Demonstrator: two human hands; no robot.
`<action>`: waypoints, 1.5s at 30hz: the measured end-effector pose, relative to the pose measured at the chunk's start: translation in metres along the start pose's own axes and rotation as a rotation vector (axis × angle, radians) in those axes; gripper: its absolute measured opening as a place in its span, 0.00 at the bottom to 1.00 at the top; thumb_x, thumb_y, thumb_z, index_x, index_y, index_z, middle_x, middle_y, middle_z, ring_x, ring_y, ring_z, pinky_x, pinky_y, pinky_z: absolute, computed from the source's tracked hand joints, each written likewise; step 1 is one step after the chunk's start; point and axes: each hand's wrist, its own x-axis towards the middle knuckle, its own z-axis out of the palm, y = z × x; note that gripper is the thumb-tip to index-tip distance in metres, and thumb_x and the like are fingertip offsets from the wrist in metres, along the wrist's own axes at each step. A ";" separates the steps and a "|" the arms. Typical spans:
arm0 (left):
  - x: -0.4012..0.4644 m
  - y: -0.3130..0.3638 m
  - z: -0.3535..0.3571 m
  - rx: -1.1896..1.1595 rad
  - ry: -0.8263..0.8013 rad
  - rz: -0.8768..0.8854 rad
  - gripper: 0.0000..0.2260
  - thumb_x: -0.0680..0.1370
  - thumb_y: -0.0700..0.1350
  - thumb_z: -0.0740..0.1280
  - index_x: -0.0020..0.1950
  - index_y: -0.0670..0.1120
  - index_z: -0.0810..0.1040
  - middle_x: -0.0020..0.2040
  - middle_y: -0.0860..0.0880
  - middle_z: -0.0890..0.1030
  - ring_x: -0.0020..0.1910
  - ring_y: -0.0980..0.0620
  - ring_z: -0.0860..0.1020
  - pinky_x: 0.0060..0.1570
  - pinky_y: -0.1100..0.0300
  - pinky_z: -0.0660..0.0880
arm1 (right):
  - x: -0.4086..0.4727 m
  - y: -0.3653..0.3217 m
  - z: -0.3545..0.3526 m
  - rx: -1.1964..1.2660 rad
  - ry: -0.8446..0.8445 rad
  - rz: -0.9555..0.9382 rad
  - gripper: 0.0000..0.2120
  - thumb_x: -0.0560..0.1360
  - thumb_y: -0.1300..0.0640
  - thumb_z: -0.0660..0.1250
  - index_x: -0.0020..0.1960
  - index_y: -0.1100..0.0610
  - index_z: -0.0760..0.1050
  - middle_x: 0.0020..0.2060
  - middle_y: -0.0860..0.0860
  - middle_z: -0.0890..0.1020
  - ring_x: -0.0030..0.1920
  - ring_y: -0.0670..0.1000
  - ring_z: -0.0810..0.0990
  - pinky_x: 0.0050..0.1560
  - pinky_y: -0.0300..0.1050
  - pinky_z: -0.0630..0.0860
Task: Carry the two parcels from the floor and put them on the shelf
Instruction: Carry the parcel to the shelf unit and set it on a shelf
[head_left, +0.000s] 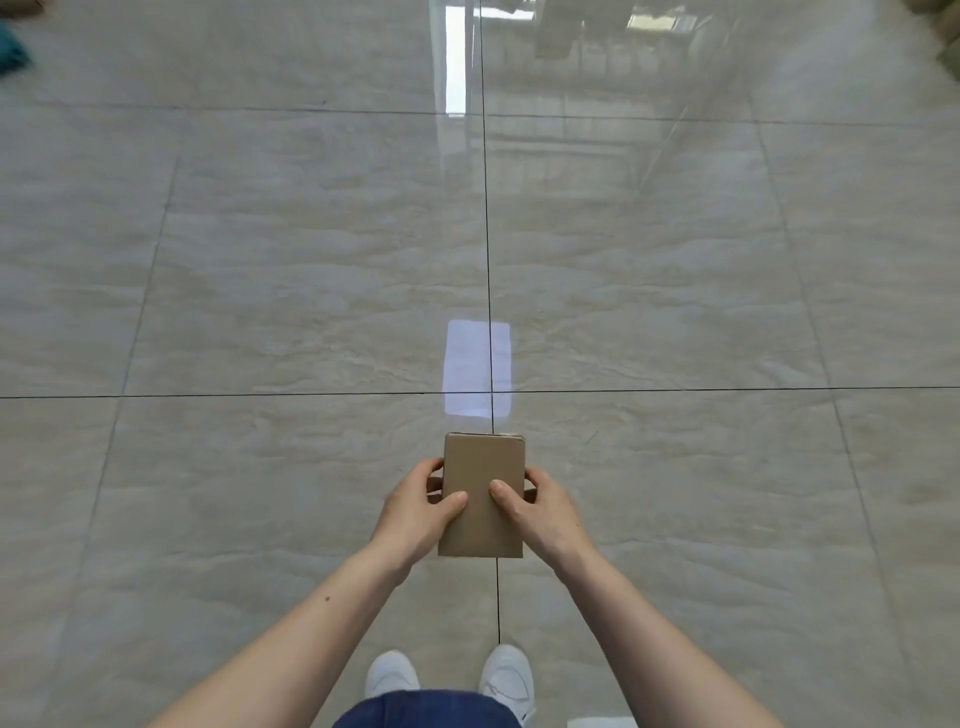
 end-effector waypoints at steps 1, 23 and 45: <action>-0.017 0.015 -0.006 -0.004 0.002 0.006 0.21 0.77 0.40 0.69 0.69 0.50 0.73 0.59 0.47 0.81 0.55 0.49 0.80 0.52 0.53 0.79 | -0.019 -0.014 -0.010 0.006 0.008 -0.007 0.26 0.73 0.41 0.67 0.68 0.51 0.75 0.54 0.51 0.85 0.55 0.53 0.83 0.57 0.53 0.79; -0.280 0.278 -0.108 -0.207 0.013 0.308 0.13 0.71 0.53 0.72 0.54 0.53 0.77 0.52 0.46 0.84 0.52 0.45 0.83 0.55 0.40 0.79 | -0.290 -0.231 -0.165 0.112 0.161 -0.384 0.23 0.66 0.62 0.78 0.55 0.56 0.70 0.48 0.47 0.80 0.47 0.48 0.78 0.53 0.48 0.77; -0.371 0.280 -0.126 -0.352 -0.015 0.569 0.39 0.66 0.58 0.75 0.75 0.57 0.65 0.69 0.47 0.68 0.64 0.48 0.77 0.60 0.46 0.78 | -0.388 -0.262 -0.156 0.514 0.248 -0.483 0.20 0.73 0.53 0.75 0.55 0.61 0.69 0.45 0.53 0.84 0.46 0.52 0.84 0.46 0.44 0.79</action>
